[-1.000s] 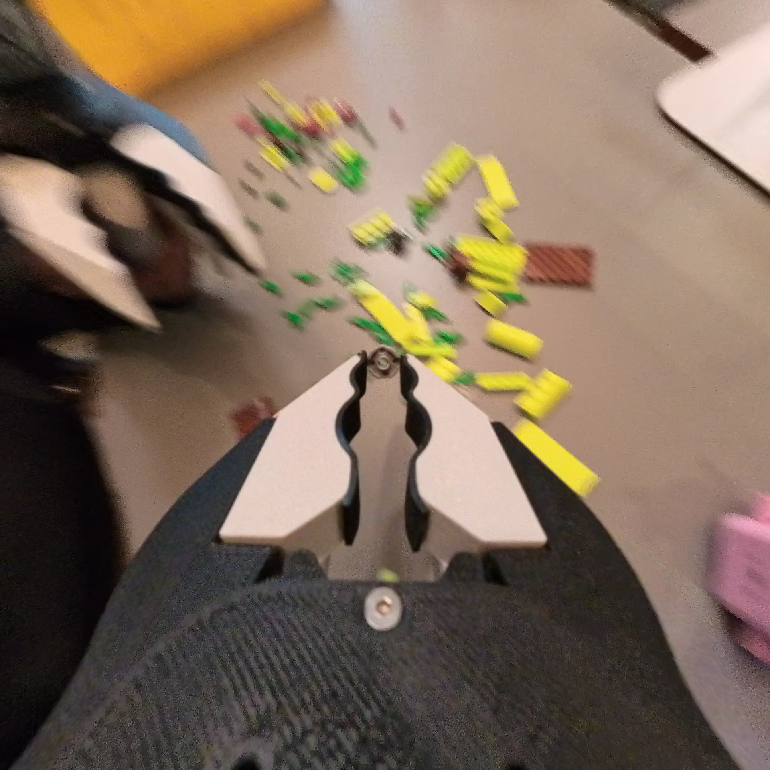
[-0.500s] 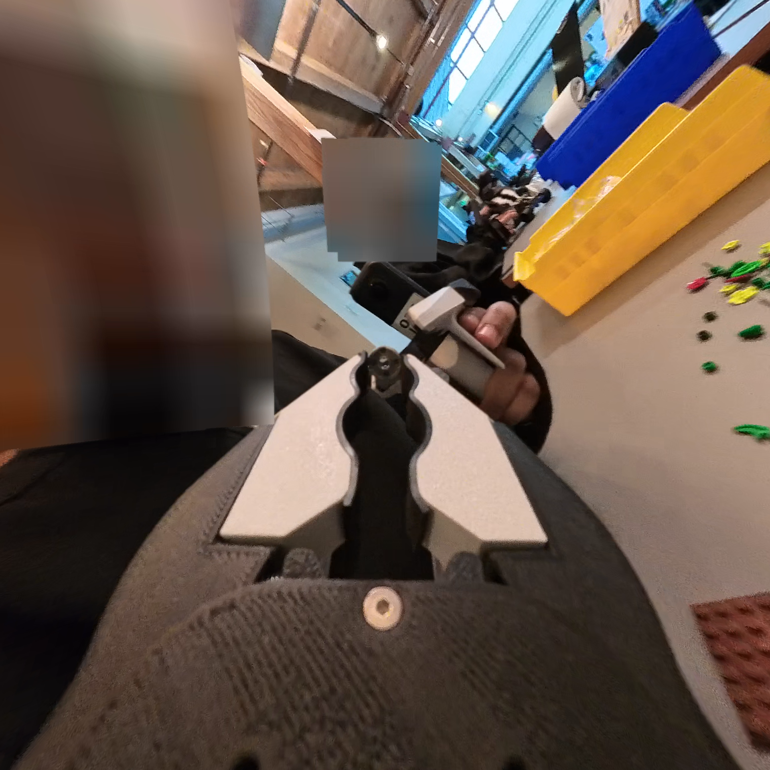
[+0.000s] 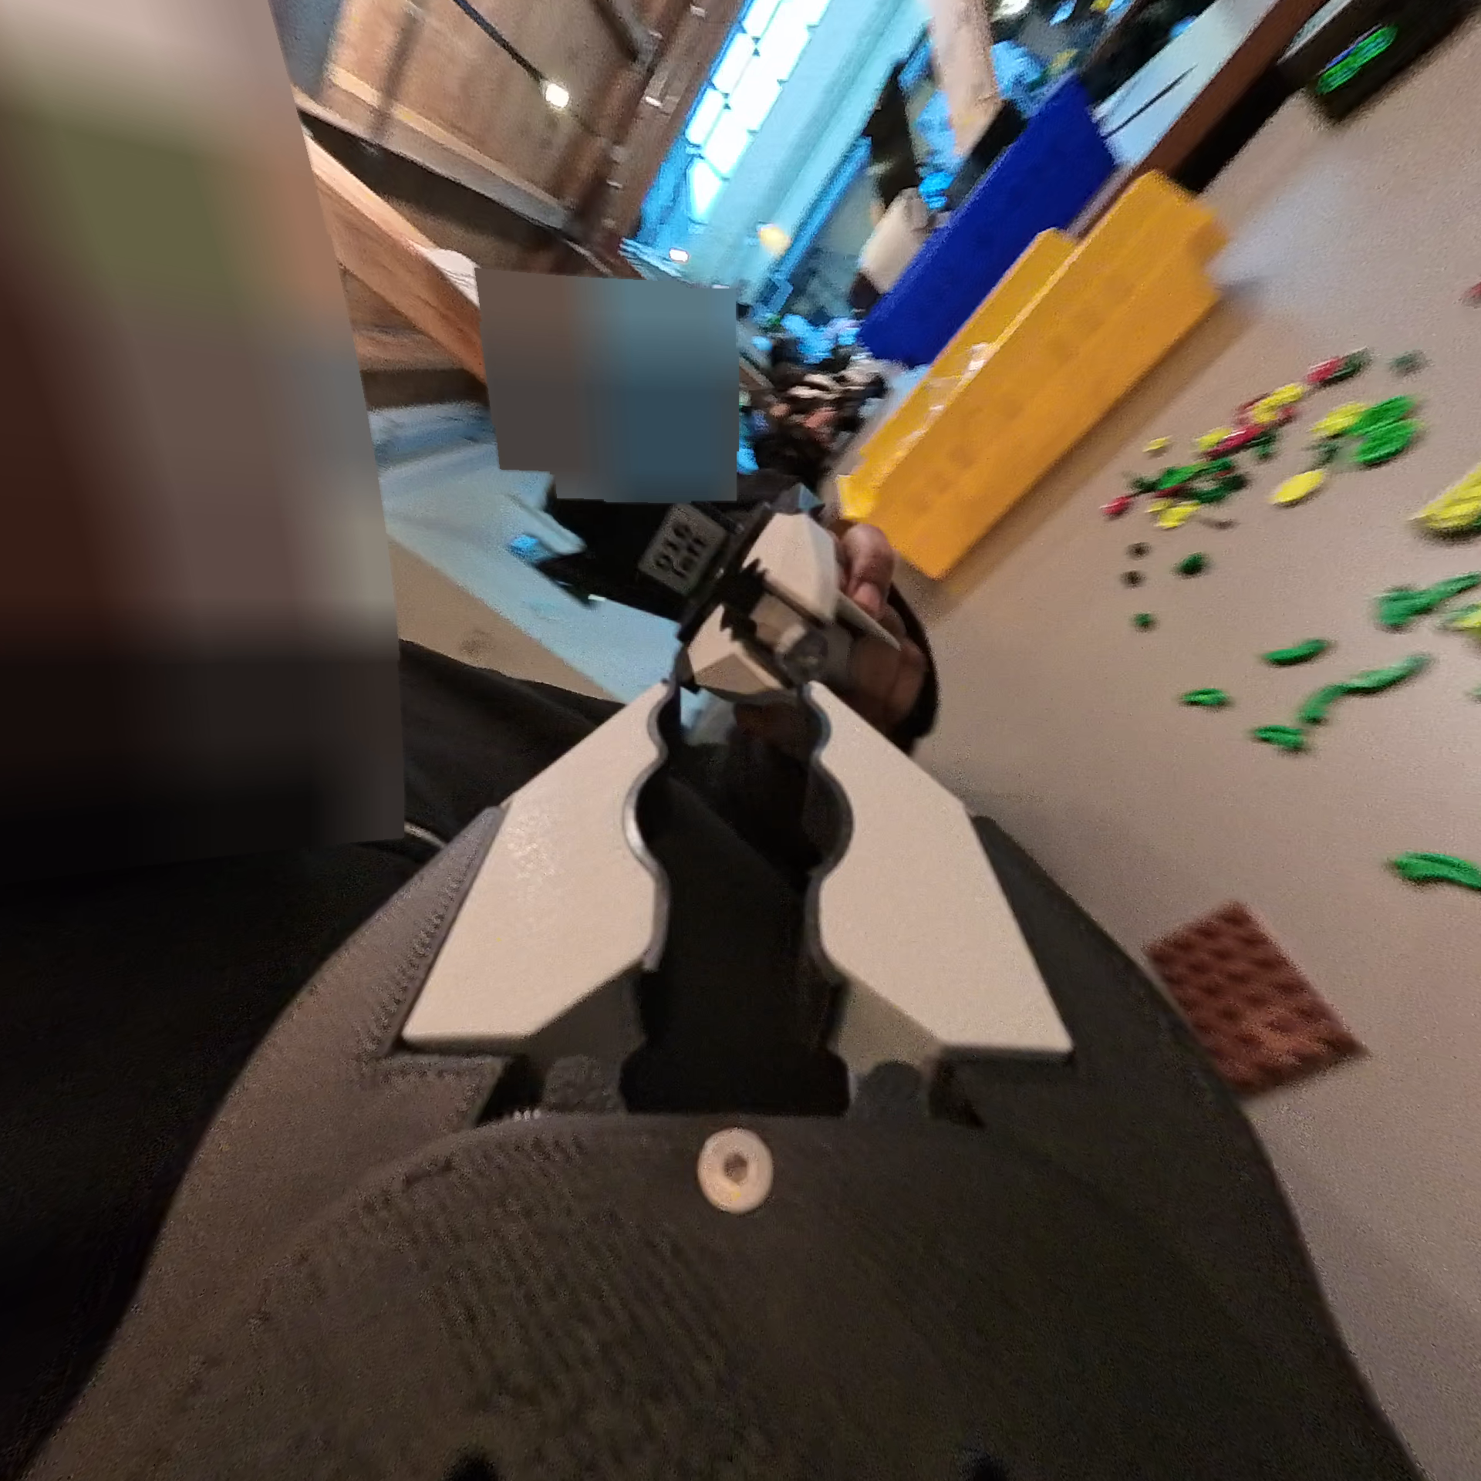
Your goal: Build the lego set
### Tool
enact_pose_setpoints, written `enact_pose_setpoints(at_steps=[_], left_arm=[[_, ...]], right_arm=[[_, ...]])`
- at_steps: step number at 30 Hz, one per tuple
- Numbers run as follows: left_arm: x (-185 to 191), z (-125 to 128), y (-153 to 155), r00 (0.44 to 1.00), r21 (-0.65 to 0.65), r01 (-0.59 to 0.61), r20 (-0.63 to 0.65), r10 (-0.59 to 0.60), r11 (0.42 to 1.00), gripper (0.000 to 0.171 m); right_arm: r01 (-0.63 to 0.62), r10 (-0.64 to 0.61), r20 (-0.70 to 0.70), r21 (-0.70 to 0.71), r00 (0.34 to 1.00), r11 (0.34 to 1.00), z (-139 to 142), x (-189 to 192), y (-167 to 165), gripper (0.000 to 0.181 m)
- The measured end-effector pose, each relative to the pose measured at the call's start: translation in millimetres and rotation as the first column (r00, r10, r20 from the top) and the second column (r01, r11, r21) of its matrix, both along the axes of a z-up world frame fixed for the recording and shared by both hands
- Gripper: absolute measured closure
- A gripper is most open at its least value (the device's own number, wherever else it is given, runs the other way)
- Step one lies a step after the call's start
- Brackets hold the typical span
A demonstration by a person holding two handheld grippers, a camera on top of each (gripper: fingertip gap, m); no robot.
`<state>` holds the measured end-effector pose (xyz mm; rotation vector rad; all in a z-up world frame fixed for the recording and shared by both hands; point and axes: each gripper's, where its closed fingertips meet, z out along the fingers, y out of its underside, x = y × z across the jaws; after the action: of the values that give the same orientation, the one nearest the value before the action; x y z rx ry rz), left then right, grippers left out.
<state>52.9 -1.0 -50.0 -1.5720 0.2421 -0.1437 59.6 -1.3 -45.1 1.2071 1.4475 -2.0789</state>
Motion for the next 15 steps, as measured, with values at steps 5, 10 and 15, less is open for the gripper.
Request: enact_pose_setpoints(at_steps=[5,10,15], left_arm=[[0,-88,-12,0.970,-0.501,0.106,-0.137,-0.199,0.859,0.159],[2,-139,-25,0.951,-0.701,0.117,-0.127,-0.284,0.704,0.158],[6,-151,-24,0.944,-0.723,0.122,-0.127,-0.304,0.680,0.158]], right_arm=[[0.086,-0.062,-0.096,0.275,0.993,0.957,-7,14,4,0.153],[0.054,-0.030,-0.072,0.362,0.997,0.931,-22,23,-4,0.157],[0.018,-0.002,-0.034,0.487,0.999,0.873,-45,34,-8,0.162]])
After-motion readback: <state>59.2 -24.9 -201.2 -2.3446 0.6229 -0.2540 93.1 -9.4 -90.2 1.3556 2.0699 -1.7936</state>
